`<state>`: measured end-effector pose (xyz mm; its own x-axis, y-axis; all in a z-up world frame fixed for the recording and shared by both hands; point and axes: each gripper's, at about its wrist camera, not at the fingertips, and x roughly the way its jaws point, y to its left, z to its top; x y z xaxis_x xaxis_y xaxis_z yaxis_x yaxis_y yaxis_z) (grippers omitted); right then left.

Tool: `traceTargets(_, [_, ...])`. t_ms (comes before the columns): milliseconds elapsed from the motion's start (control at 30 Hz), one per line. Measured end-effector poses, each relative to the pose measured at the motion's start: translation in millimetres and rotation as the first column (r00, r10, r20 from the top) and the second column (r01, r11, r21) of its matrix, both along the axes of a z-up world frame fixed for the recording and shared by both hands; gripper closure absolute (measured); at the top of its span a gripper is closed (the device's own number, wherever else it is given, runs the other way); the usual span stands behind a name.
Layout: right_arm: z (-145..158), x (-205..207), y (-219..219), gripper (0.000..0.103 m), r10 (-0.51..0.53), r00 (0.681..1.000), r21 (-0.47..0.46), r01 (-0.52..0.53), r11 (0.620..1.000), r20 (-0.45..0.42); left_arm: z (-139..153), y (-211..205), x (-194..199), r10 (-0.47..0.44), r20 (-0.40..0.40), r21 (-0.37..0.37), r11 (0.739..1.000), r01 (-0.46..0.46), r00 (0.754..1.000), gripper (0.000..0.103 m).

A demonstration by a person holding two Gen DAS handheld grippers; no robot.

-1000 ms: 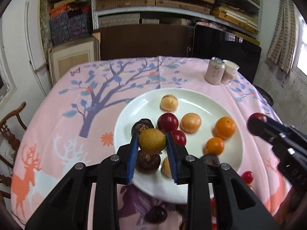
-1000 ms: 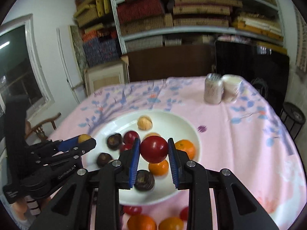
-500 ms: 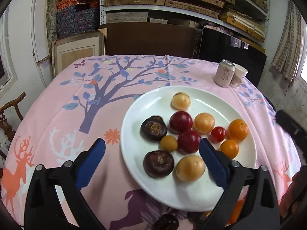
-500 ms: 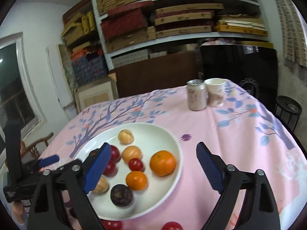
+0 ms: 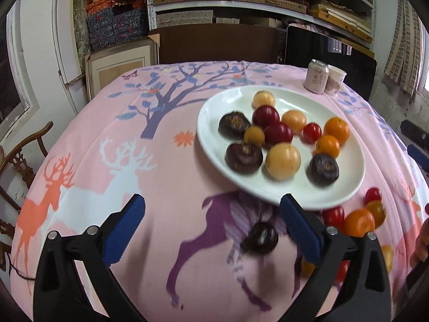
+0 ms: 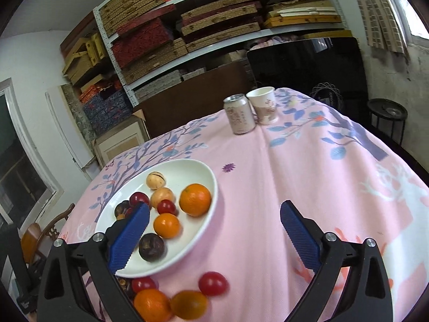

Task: Organize fruits
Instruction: 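Grasp the dark purple plum with the left gripper while the right gripper grasps a red tomato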

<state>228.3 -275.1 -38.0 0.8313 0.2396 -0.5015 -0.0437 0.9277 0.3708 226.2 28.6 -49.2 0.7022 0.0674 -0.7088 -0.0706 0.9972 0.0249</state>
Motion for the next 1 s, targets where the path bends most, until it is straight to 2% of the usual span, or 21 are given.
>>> traceTargets(100, [-7.3,-10.9,-5.9,0.004,0.005,1.0,-0.005,-0.005,1.0,-0.03,-8.1,3.5,-11.7,0.012,-0.022,-0.005,1.0,-0.012,1.0,0.004])
traceTargets(267, [-37.6,-18.3,2.8,0.004,0.047,0.982,-0.135,-0.072,0.988,-0.182,-15.5,3.8,-17.7,0.011,-0.052,-0.011,1.0,-0.011,0.999,0.004])
traceTargets(433, [-47.3,-12.0,14.6,0.004,0.045,0.971,-0.223,-0.099,0.97,-0.234,-17.6,5.4,-18.4,0.016,-0.064,-0.019,1.0,-0.018,0.998,0.004])
traceTargets(500, [-49.3,-11.0,13.4,0.004,0.041,0.969,-0.218,-0.096,0.971,-0.245,-18.3,6.2,-18.1,0.019,-0.069,-0.027,0.999,-0.021,0.997,0.004])
traceTargets(600, [-48.3,-14.2,18.4,0.004,0.097,0.967,-0.206,-0.147,0.967,-0.236,-18.2,7.1,-18.0,0.018,-0.072,-0.032,0.999,-0.021,0.997,0.004])
traceTargets(700, [-42.6,-15.1,19.3,0.004,0.246,0.946,-0.069,-0.266,0.961,-0.213,-17.9,7.1,-17.5,0.016,-0.072,-0.033,0.999,-0.018,0.997,0.004])
traceTargets(733, [-39.1,-15.7,15.4,0.005,0.222,0.955,-0.074,-0.24,0.968,-0.196,-18.0,6.9,-17.3,0.015,-0.072,-0.034,0.999,-0.018,0.997,0.004])
traceTargets(800, [-39.6,-12.4,6.3,0.004,0.082,0.977,-0.169,-0.117,0.979,-0.197,-18.6,6.4,-16.8,0.014,-0.076,-0.036,0.999,-0.017,0.997,0.004])
traceTargets(867, [-45.9,-9.0,5.9,0.004,0.091,0.968,-0.164,-0.132,0.978,-0.235,-19.0,5.5,-16.1,0.011,-0.079,-0.036,0.999,-0.014,0.997,0.004])
traceTargets(933, [-51.5,-7.2,21.4,0.005,0.112,0.958,-0.234,-0.176,0.956,-0.263,-19.5,4.7,-15.9,0.01,-0.08,-0.033,0.999,-0.013,0.997,0.004])
traceTargets(1000, [-49.5,-7.2,30.0,0.005,0.129,0.96,-0.262,-0.196,0.945,-0.25,-20.0,4.4,-16.1,0.009,-0.082,-0.033,0.999,-0.012,0.997,0.004])
